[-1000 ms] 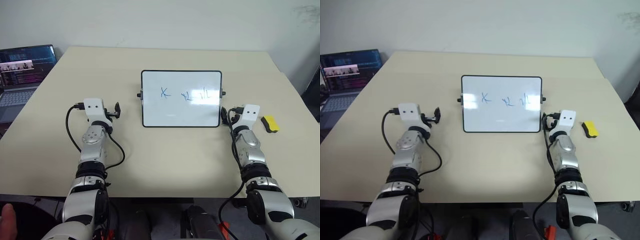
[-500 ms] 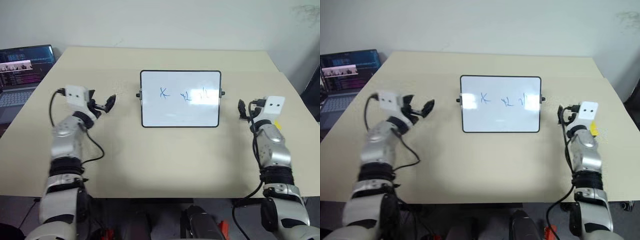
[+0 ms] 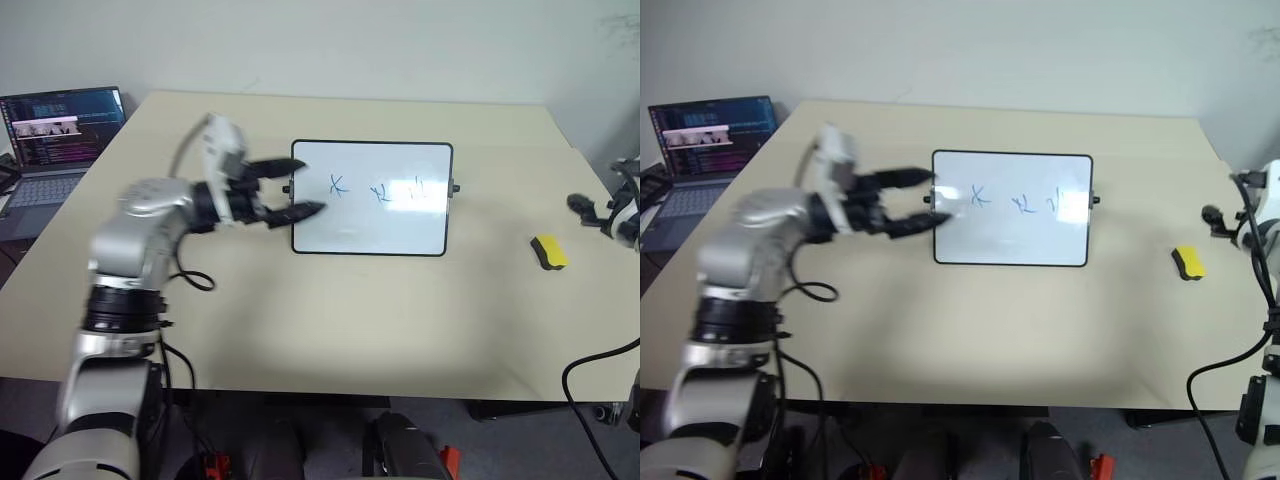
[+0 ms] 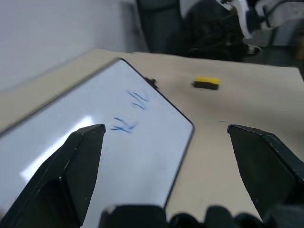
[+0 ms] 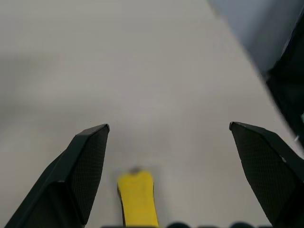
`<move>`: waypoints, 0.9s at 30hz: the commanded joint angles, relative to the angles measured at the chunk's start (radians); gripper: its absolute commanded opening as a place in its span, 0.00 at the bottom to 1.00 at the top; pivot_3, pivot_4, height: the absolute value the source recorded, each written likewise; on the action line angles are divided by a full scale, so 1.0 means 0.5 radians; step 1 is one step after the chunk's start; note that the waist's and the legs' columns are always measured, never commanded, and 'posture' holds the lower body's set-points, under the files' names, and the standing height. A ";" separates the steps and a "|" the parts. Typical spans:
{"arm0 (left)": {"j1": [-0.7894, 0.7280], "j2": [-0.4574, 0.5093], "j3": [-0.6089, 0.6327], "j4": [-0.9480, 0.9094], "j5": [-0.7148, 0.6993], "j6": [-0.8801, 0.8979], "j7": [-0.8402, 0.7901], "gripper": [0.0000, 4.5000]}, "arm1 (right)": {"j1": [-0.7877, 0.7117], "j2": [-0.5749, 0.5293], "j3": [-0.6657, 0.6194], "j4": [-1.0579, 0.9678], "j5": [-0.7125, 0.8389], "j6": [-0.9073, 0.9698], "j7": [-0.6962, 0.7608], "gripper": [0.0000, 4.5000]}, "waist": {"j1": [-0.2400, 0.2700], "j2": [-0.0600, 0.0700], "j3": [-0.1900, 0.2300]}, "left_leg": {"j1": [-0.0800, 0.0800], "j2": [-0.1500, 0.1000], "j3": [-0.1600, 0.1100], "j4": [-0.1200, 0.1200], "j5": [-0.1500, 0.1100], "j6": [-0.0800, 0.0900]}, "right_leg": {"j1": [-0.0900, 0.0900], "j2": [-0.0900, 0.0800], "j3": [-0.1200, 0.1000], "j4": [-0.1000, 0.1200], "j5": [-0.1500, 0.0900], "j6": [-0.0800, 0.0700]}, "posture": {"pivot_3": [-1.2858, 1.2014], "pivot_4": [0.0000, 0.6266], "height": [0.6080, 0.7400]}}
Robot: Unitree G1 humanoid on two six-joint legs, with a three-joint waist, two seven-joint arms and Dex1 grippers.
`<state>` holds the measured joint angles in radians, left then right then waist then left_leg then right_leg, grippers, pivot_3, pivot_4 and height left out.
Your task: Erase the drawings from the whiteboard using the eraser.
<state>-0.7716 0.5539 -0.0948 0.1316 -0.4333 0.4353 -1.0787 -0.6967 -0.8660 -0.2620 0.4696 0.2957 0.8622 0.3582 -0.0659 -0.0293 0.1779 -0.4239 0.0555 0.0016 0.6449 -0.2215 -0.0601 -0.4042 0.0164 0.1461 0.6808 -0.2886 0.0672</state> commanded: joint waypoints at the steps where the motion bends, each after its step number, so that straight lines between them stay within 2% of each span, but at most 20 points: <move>1: -0.006 -0.110 -0.170 -0.012 0.169 -0.110 0.048 1.00 | -0.105 -0.072 0.066 0.188 -0.035 -0.005 0.188 0.99 | -0.017 0.000 0.001 | -0.001 0.000 0.000 0.000 0.000 0.000 | -0.001 0.000 0.001 0.000 0.000 0.000 | 0.52 0.24 1.00; 3: 0.041 -0.236 -0.277 -0.014 0.235 -0.161 0.078 1.00 | -0.136 -0.068 0.108 0.311 -0.036 -0.023 0.302 0.99 | -0.029 0.002 0.001 | -0.001 -0.001 0.001 0.000 0.000 0.000 | -0.002 0.000 0.004 0.000 0.000 0.000 | 0.52 0.24 1.00; 6: 0.084 -0.312 -0.314 0.002 0.283 -0.195 0.089 1.00 | -0.175 -0.045 0.140 0.430 -0.077 -0.103 0.341 0.99 | -0.036 0.002 0.001 | -0.001 -0.001 0.001 -0.001 0.000 0.000 | -0.002 0.000 0.005 -0.001 0.000 0.000 | 0.52 0.24 1.00; 20: 0.116 -0.232 -0.263 0.039 0.340 -0.222 0.064 1.00 | -0.252 0.085 0.200 0.668 -0.186 -0.272 0.426 0.99 | -0.035 0.002 0.001 | 0.000 -0.004 -0.001 0.000 0.000 0.001 | -0.001 -0.003 0.004 0.000 0.000 0.001 | 0.52 0.24 1.00; 23: 0.130 -0.232 -0.263 0.020 0.345 -0.217 0.065 1.00 | -0.280 0.092 0.200 0.720 -0.206 -0.304 0.426 0.85 | -0.035 0.002 0.001 | 0.000 -0.004 -0.001 0.000 0.000 0.001 | -0.001 -0.003 0.004 0.001 0.000 0.001 | 0.52 0.24 1.00; 27: 0.134 -0.229 -0.258 0.020 0.349 -0.217 0.066 1.00 | -0.303 0.102 0.196 0.759 -0.221 -0.335 0.433 0.53 | -0.035 0.002 0.001 | 0.000 -0.004 -0.001 0.000 0.000 0.001 | -0.001 -0.003 0.004 0.000 0.000 0.001 | 0.52 0.24 1.00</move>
<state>-0.6999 0.4352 -0.2486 0.1748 -0.2586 0.3374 -1.0492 -0.8193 -0.8061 -0.1548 0.8529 0.1883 0.7139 0.5680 -0.0834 -0.0282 0.1785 -0.4239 0.0533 0.0009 0.6449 -0.2214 -0.0597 -0.4045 0.0150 0.1479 0.6811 -0.2888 0.0679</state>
